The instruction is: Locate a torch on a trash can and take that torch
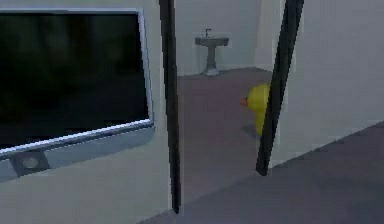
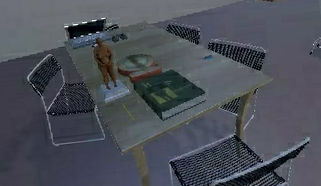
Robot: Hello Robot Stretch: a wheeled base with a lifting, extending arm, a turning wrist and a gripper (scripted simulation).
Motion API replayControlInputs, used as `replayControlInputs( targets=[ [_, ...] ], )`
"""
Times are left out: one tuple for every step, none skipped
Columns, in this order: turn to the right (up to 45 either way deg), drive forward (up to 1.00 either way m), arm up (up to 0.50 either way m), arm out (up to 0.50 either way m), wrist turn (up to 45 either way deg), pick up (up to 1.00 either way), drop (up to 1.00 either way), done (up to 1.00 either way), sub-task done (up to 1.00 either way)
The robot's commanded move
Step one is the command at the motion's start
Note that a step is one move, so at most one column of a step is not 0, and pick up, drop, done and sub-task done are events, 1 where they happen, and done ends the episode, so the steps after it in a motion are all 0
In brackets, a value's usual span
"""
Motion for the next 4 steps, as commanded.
replayControlInputs(
  targets=[
    [9.0,0.00,0.00,0.00,0.0,0.00,0.00,0.00,0.00],
    [0.0,0.10,0.00,0.00,0.0,0.00,0.00,0.00,0.00],
    [15.0,0.00,0.00,0.00,0.0,0.00,0.00,0.00,0.00],
    [0.0,0.95,0.00,0.00,0.0,0.00,0.00,0.00,0.00]
  ],
)
